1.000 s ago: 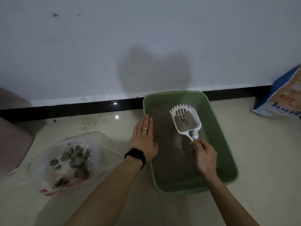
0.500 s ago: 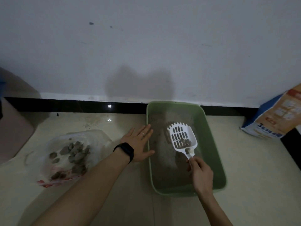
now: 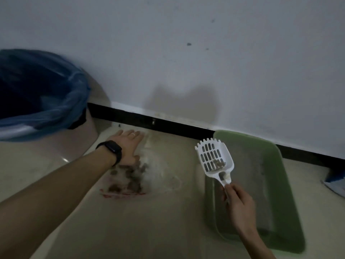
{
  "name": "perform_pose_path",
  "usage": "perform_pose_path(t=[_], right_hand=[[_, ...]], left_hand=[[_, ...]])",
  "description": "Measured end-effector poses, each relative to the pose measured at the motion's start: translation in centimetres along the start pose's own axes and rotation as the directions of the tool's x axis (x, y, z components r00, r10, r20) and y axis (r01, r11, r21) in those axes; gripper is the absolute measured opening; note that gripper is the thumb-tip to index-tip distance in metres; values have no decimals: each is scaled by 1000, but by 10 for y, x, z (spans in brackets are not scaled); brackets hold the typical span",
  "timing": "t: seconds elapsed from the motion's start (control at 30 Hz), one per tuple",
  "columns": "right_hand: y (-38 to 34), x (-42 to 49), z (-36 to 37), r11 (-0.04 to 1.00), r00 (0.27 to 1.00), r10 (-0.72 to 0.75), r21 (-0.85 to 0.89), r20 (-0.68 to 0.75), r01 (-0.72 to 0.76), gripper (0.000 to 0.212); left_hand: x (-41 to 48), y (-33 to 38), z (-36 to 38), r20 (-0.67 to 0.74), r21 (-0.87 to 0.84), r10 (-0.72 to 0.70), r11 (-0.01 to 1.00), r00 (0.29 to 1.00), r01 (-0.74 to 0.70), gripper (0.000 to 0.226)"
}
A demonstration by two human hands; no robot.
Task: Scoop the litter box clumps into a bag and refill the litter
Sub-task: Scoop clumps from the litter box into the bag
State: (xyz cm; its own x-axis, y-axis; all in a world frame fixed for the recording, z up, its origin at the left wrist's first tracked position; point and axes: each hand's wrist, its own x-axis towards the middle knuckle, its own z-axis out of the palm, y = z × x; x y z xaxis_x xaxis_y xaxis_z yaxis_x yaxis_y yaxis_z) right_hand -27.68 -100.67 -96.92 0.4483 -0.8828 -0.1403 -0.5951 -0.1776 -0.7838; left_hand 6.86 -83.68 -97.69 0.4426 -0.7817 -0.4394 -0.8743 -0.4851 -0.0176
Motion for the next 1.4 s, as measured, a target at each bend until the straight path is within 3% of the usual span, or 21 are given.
perform_pose_path(t=[0.13,0.23,0.3,0.37,0.43,0.5,0.63,0.7,0.8,0.87,0.97,1.1,1.27,1.4], right_hand=[[-31,-7,53,997,987,-34,-66,160,45,27],[-53,-14,92,941,946,-90,-283,312,183,26],[-62,-18,111,722,885,-254,-533,390,442,20],[-66,-23,123,470,789,-444,-639,425,609,5],[-70,-25,127,359,741,-521,-678,425,641,12],[-71,-22,125,352,739,-534,-687,411,636,15],[-73,-15,107,486,800,-495,-656,337,577,4],[-69,-9,90,627,865,-375,-596,333,501,15],[-51,-4,47,901,970,-132,-382,206,204,23],[-30,0,7,951,999,-17,-307,49,31,25],[10,6,-63,917,985,129,-364,-118,-163,31],[61,12,-142,684,943,314,-661,-113,-308,37],[97,29,-187,459,933,353,-856,-70,-238,32],[109,56,-193,392,924,383,-904,-5,-168,37]], left_hand=[[-36,-33,45,127,-85,-42,995,991,53,96],[-49,-43,72,149,-110,-57,991,987,74,106],[-53,-47,83,162,-111,-70,990,984,88,112],[-55,-49,88,167,-115,-74,989,983,94,117],[-54,-50,89,163,-115,-69,989,984,88,118],[-52,-50,88,157,-111,-69,990,985,87,115],[-42,-44,79,104,-64,-78,994,992,85,103],[-33,-37,71,78,-67,-75,995,994,80,99],[-11,-16,56,35,-65,-34,997,999,36,97],[5,8,47,-16,-106,11,994,1000,-13,92],[28,68,31,-93,-177,97,978,991,-112,85],[44,171,20,-166,-314,186,921,968,-231,76],[50,258,29,-209,-412,183,874,961,-256,75],[47,269,46,-266,-348,116,914,957,-208,73]])
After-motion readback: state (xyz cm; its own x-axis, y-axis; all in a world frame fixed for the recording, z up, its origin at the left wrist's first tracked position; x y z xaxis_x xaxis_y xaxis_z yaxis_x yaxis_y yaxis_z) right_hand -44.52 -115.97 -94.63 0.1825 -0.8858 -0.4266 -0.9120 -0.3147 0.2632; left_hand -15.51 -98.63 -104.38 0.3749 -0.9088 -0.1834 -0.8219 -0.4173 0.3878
